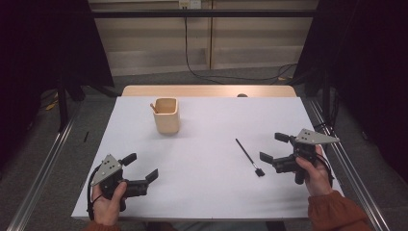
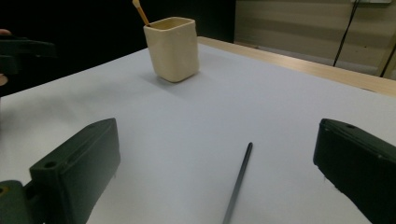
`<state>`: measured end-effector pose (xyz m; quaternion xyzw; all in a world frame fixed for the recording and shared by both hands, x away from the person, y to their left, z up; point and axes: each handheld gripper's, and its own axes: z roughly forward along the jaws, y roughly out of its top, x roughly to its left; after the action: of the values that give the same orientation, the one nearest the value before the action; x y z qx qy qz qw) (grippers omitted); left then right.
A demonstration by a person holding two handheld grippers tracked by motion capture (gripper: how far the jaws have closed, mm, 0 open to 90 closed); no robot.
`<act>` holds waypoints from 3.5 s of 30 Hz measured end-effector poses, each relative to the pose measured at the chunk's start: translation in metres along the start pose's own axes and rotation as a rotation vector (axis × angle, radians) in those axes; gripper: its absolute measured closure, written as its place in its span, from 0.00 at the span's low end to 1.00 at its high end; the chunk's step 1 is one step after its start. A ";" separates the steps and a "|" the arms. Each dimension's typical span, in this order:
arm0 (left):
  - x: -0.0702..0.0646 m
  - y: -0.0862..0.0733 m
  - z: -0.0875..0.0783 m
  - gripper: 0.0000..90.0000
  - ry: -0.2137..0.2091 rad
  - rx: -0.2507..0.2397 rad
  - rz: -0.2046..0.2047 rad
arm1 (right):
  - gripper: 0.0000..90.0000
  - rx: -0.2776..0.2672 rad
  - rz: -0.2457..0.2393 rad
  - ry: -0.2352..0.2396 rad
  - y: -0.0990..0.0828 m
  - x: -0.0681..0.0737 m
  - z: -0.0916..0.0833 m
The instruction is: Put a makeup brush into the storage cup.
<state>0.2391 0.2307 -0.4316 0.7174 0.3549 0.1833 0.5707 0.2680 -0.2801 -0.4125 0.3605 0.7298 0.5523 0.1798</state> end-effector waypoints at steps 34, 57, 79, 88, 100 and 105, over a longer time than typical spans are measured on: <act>0.001 0.001 0.003 0.02 -0.020 0.005 0.002 | 0.04 0.144 -0.037 -0.016 0.033 -0.019 0.043; 0.004 0.000 0.004 0.02 -0.014 0.020 0.000 | 0.07 0.584 0.004 0.111 0.044 -0.026 0.062; 0.004 0.000 0.005 0.02 -0.032 0.027 0.009 | 0.20 0.963 -0.008 0.123 0.037 -0.025 0.092; 0.004 0.000 0.005 0.02 -0.038 0.031 0.012 | 0.38 1.010 0.007 0.106 0.032 -0.025 0.100; 0.005 0.000 0.006 0.02 -0.035 0.048 0.027 | 0.61 1.076 0.016 0.084 0.018 -0.025 0.112; 0.005 0.000 0.007 0.02 -0.046 0.052 0.018 | 0.72 1.092 0.015 0.082 0.015 -0.023 0.117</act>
<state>0.2470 0.2295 -0.4347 0.7392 0.3398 0.1626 0.5583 0.3651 -0.2156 -0.4399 0.3848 0.9143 0.1082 -0.0661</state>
